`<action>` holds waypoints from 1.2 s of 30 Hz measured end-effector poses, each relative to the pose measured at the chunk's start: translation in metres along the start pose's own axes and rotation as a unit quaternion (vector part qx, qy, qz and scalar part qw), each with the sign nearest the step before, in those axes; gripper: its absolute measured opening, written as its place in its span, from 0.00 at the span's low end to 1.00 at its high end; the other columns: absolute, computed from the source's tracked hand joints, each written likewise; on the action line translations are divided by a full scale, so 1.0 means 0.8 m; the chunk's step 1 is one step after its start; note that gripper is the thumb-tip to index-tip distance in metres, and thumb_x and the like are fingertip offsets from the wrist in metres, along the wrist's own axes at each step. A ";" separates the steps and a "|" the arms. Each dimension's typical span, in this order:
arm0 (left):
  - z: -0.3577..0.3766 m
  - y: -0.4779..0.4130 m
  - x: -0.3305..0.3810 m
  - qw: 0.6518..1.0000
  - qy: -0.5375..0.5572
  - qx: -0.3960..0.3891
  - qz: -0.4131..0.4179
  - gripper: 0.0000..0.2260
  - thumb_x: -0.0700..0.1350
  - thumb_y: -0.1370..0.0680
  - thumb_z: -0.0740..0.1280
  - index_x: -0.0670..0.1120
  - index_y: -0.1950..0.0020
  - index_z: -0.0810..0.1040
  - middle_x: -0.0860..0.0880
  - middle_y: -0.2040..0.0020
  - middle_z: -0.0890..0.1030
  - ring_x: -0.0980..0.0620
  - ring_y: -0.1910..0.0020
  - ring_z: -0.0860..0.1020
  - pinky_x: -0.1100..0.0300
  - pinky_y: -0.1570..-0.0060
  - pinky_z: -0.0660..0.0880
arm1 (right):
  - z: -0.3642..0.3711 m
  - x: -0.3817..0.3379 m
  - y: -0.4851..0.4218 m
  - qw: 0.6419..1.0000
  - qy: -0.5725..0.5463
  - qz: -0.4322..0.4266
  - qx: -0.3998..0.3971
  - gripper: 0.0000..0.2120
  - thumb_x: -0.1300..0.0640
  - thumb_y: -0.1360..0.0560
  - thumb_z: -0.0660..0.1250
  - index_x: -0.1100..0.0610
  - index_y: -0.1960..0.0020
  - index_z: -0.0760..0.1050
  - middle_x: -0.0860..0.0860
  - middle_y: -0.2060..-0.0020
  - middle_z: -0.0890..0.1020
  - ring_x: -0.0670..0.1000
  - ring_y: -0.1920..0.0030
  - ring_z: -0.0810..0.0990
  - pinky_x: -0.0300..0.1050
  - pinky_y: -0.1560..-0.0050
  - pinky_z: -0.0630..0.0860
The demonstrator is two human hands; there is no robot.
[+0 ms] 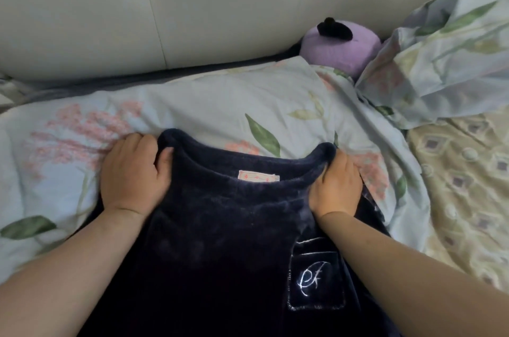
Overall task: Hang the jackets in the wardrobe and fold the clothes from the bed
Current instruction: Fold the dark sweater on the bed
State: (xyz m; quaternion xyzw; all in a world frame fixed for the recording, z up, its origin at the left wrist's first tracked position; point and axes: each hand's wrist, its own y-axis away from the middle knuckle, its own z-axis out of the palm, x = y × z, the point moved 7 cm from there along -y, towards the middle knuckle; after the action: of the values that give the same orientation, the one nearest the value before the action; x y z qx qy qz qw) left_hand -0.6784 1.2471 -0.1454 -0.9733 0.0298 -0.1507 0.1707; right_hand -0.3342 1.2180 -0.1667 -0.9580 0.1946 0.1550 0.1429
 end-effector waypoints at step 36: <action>-0.127 0.609 0.207 0.933 0.051 -0.351 -0.056 0.33 0.62 0.22 0.60 0.58 0.20 0.52 0.52 0.19 0.44 0.52 0.21 0.41 0.55 0.23 0.42 | -0.254 0.338 0.432 0.950 0.071 0.094 -0.288 0.26 0.34 0.31 0.66 0.51 0.43 0.70 0.51 0.44 0.76 0.53 0.44 0.77 0.46 0.42 0.73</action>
State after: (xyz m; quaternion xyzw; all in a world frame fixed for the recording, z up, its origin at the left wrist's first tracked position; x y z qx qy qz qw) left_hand -0.5550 0.7384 -0.1733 -0.9623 0.0352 -0.1896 -0.1917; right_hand -0.1923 0.7560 -0.1508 -0.9444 0.2402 0.1484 -0.1684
